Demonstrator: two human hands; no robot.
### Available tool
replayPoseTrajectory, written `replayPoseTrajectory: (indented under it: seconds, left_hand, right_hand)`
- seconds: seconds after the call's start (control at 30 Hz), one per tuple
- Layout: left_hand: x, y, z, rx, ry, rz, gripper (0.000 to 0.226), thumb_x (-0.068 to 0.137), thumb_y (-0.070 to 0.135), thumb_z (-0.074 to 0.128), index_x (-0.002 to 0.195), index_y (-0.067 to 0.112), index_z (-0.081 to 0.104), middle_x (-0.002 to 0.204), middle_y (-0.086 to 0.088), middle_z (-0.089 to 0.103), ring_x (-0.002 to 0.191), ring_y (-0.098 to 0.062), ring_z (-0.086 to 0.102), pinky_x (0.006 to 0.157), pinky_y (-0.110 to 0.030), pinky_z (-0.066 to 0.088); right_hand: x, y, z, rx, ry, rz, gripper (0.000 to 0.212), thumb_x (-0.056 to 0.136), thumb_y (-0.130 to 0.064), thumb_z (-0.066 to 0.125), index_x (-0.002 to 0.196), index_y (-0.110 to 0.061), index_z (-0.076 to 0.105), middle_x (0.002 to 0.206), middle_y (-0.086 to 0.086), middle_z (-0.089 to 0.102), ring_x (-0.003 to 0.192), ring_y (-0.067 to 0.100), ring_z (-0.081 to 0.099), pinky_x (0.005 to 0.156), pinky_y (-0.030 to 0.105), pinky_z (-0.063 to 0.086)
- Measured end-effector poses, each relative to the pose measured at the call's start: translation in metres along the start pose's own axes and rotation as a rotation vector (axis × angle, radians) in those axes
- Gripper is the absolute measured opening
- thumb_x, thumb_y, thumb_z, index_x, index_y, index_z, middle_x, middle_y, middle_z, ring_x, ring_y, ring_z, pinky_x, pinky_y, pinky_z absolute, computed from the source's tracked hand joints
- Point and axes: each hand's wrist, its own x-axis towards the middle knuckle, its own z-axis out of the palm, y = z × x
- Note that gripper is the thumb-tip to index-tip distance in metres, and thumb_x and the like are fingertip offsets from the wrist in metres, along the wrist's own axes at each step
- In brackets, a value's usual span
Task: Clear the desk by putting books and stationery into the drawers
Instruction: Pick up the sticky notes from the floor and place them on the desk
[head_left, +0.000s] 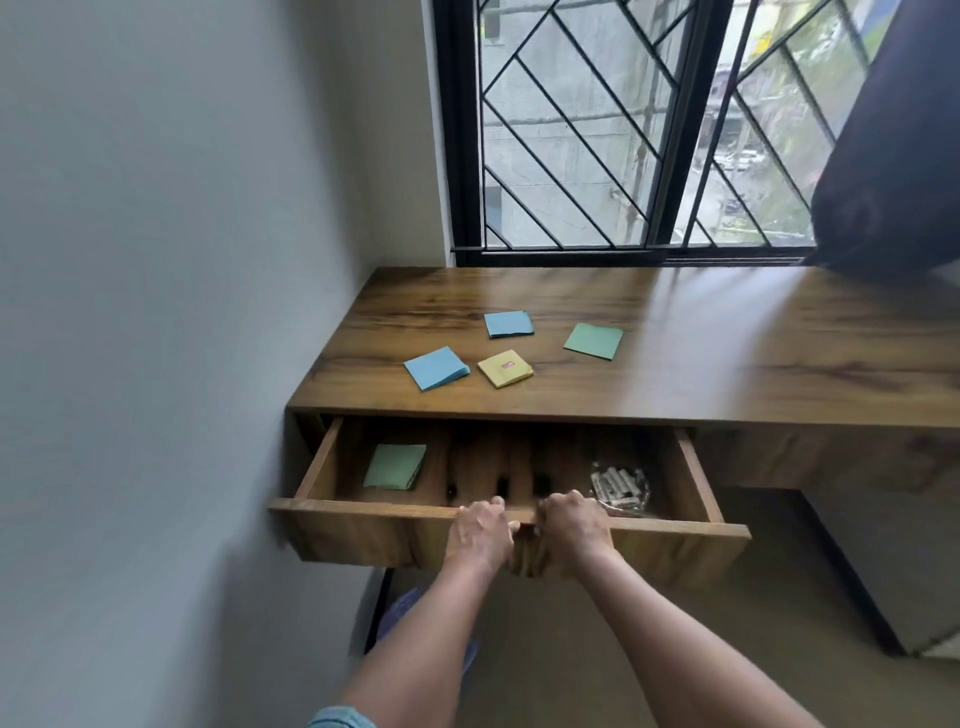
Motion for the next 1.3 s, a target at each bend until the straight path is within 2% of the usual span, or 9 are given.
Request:
replayPoseTrajectory:
  seconds: [0.13, 0.33, 0.47, 0.6, 0.77, 0.93, 1.1, 1.23, 1.3]
  left_hand:
    - [-0.051, 0.0, 0.0, -0.011, -0.045, 0.004, 0.035, 0.098, 0.032, 0.043, 0.109, 0.007, 0.066, 0.103, -0.012, 0.068, 0.095, -0.023, 0.066, 0.082, -0.033, 0.057]
    - [-0.113, -0.002, 0.002, -0.073, -0.088, -0.009, 0.034, 0.099, 0.028, 0.044, 0.1, 0.005, 0.069, 0.098, -0.013, 0.068, 0.09, -0.023, 0.067, 0.082, -0.034, 0.057]
    - [-0.144, 0.0, 0.001, -0.059, -0.089, -0.03, 0.033, 0.099, 0.027, 0.044, 0.096, 0.005, 0.068, 0.085, -0.007, 0.06, 0.082, -0.018, 0.063, 0.073, -0.026, 0.054]
    - [-0.162, 0.008, -0.003, -0.061, -0.085, -0.073, 0.034, 0.092, 0.037, 0.055, 0.102, 0.008, 0.07, 0.096, -0.009, 0.067, 0.089, -0.022, 0.065, 0.076, -0.031, 0.057]
    - [-0.184, 0.02, -0.003, 0.094, -0.17, -0.024, 0.029, 0.096, 0.018, 0.051, 0.12, 0.006, 0.06, 0.116, -0.011, 0.06, 0.109, -0.024, 0.06, 0.085, -0.031, 0.052]
    - [-0.199, 0.03, -0.001, 0.198, -0.309, 0.009, 0.03, 0.088, 0.03, 0.064, 0.11, 0.011, 0.066, 0.11, -0.006, 0.063, 0.099, -0.02, 0.063, 0.08, -0.03, 0.054]
    - [-0.192, 0.027, -0.003, 0.189, -0.384, -0.065, 0.018, 0.086, 0.022, 0.064, 0.101, 0.012, 0.066, 0.098, -0.005, 0.062, 0.086, -0.015, 0.061, 0.074, -0.025, 0.053]
    - [-0.175, 0.026, -0.015, 0.138, -0.543, -0.139, 0.038, 0.083, 0.03, 0.068, 0.116, 0.011, 0.064, 0.113, -0.008, 0.062, 0.107, -0.022, 0.062, 0.084, -0.032, 0.053]
    - [-0.164, 0.024, -0.024, 0.053, -0.665, -0.186, 0.037, 0.088, 0.029, 0.064, 0.118, 0.007, 0.063, 0.117, -0.011, 0.063, 0.108, -0.024, 0.062, 0.085, -0.031, 0.05]
  right_hand:
    - [-0.042, -0.009, -0.001, -0.009, -0.061, 0.0, 0.027, 0.088, -0.012, 0.05, 0.104, -0.013, 0.071, 0.106, 0.011, 0.07, 0.102, 0.028, 0.066, 0.081, 0.032, 0.053]
    - [-0.112, -0.017, 0.009, 0.013, -0.054, -0.02, 0.023, 0.092, -0.013, 0.051, 0.106, -0.012, 0.069, 0.103, 0.01, 0.069, 0.097, 0.025, 0.067, 0.078, 0.032, 0.052]
    - [-0.139, -0.018, 0.01, 0.025, -0.084, -0.017, 0.023, 0.089, -0.013, 0.053, 0.105, -0.013, 0.07, 0.105, 0.012, 0.069, 0.098, 0.028, 0.066, 0.081, 0.035, 0.053]
    - [-0.158, -0.021, 0.007, -0.011, -0.155, -0.072, 0.027, 0.089, -0.018, 0.056, 0.113, -0.011, 0.063, 0.112, 0.012, 0.065, 0.104, 0.03, 0.064, 0.082, 0.036, 0.052]
    - [-0.173, -0.021, 0.008, -0.041, -0.307, -0.162, 0.038, 0.077, -0.024, 0.07, 0.113, -0.013, 0.064, 0.117, 0.01, 0.064, 0.109, 0.027, 0.062, 0.089, 0.034, 0.051]
    - [-0.187, -0.021, 0.003, -0.003, -0.492, -0.153, 0.036, 0.073, -0.019, 0.077, 0.108, -0.009, 0.069, 0.111, 0.01, 0.069, 0.1, 0.023, 0.067, 0.081, 0.03, 0.053]
    - [-0.186, -0.016, 0.005, 0.129, -0.586, -0.137, 0.028, 0.082, -0.018, 0.07, 0.107, -0.007, 0.067, 0.106, 0.011, 0.07, 0.088, 0.024, 0.069, 0.068, 0.03, 0.056]
    - [-0.173, -0.009, -0.003, 0.279, -0.77, -0.086, 0.007, 0.087, -0.014, 0.061, 0.085, -0.008, 0.065, 0.081, 0.009, 0.066, 0.069, 0.022, 0.065, 0.056, 0.03, 0.056]
    - [-0.165, -0.001, -0.005, 0.346, -0.8, -0.039, 0.012, 0.087, -0.015, 0.06, 0.075, -0.012, 0.06, 0.072, 0.005, 0.061, 0.059, 0.017, 0.06, 0.048, 0.026, 0.053]
